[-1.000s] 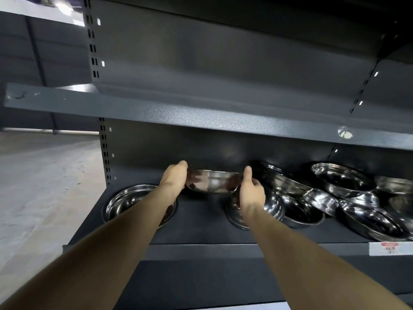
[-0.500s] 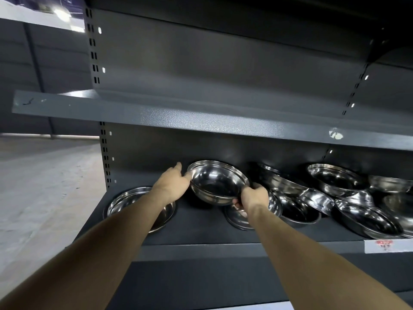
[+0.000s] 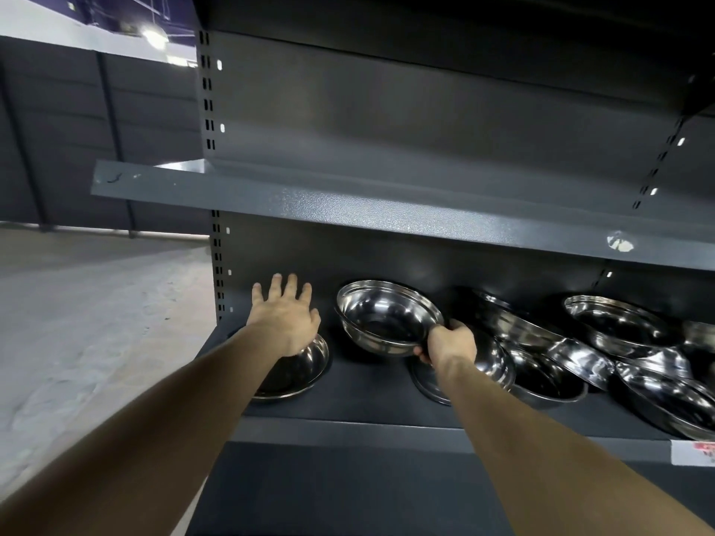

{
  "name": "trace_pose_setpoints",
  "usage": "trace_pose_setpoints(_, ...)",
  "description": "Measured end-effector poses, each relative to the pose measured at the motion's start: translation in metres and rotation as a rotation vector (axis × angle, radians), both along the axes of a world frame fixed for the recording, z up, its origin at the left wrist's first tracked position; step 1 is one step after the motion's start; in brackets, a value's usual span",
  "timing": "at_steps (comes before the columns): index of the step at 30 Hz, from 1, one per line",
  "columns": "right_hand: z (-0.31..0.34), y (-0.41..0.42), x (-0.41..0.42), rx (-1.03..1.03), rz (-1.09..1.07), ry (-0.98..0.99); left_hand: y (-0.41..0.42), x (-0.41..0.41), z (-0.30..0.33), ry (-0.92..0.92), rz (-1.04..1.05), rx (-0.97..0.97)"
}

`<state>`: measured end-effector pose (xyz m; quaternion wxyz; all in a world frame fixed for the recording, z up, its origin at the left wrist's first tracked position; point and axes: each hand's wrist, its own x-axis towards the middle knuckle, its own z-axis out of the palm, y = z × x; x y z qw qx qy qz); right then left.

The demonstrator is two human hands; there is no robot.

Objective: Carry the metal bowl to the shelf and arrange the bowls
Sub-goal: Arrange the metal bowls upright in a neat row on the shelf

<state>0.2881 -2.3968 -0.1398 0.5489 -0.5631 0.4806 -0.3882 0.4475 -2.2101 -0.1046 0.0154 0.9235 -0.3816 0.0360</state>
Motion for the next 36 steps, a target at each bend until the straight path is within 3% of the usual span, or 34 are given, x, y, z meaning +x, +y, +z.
trace_pose_setpoints(19, -0.031, 0.103, 0.091, 0.061, 0.349, 0.07, 0.127, 0.04, -0.024, 0.001, 0.238, -0.048)
trace_pose_setpoints(36, -0.052, 0.123, 0.096, 0.125, 0.416, 0.097, 0.132, 0.042, -0.033, 0.034, 0.228, -0.025)
